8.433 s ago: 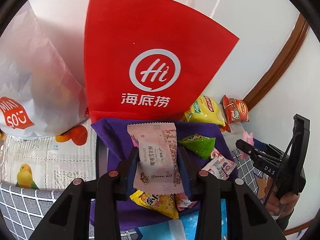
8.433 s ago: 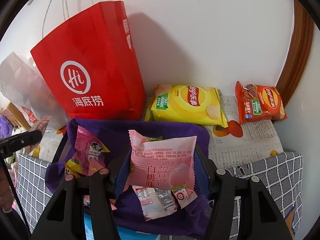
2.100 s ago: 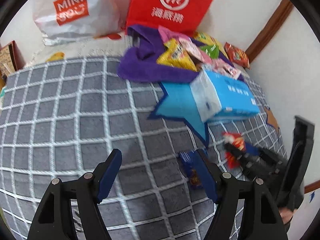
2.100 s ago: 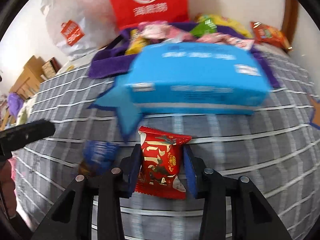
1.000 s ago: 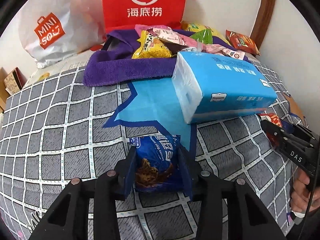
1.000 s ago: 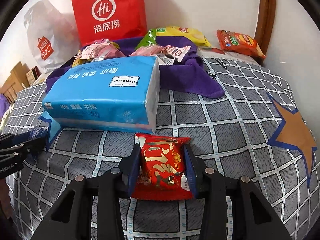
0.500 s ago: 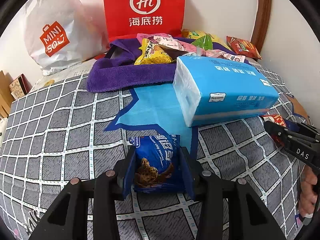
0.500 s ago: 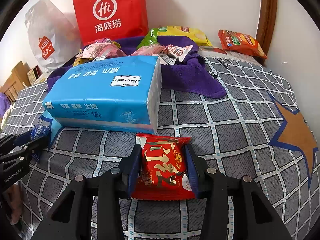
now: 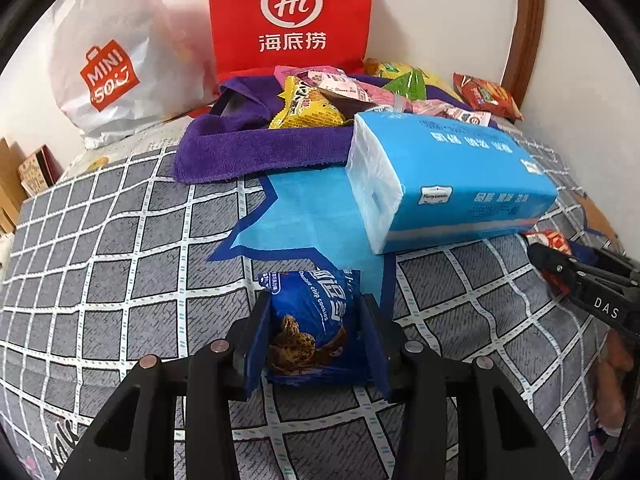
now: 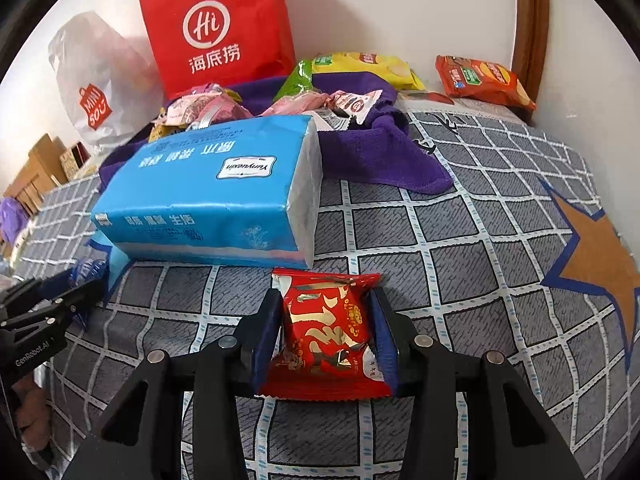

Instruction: Organize snacks

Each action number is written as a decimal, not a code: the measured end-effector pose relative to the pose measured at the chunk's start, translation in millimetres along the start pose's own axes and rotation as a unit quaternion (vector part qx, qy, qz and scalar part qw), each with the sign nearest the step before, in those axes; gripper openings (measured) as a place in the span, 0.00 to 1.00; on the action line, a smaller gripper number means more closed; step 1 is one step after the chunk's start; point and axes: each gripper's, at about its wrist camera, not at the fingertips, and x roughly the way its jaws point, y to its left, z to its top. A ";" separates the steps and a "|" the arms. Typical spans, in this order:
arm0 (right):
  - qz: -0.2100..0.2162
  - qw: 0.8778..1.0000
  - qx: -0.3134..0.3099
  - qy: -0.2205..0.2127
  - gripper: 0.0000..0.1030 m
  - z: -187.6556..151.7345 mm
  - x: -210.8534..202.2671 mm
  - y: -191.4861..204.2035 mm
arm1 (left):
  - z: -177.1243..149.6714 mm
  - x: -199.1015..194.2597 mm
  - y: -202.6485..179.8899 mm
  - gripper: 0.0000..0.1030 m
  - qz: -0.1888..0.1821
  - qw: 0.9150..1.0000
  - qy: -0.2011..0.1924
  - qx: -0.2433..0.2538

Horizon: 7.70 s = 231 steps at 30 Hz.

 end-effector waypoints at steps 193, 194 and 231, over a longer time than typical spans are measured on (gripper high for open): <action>-0.036 0.995 0.035 -0.085 0.95 14.6 -221.7 40.6 | 38.8 -208.8 -12.6 0.92 -0.083 0.993 -0.080 0.005; -0.036 0.995 0.034 -0.085 0.95 14.2 -222.0 41.0 | 38.2 -210.3 -13.0 0.92 -0.081 0.993 -0.081 0.006; -0.027 0.994 0.045 -0.097 0.95 9.2 -232.9 36.5 | 37.5 -220.0 -13.6 0.92 -0.079 0.993 -0.087 0.009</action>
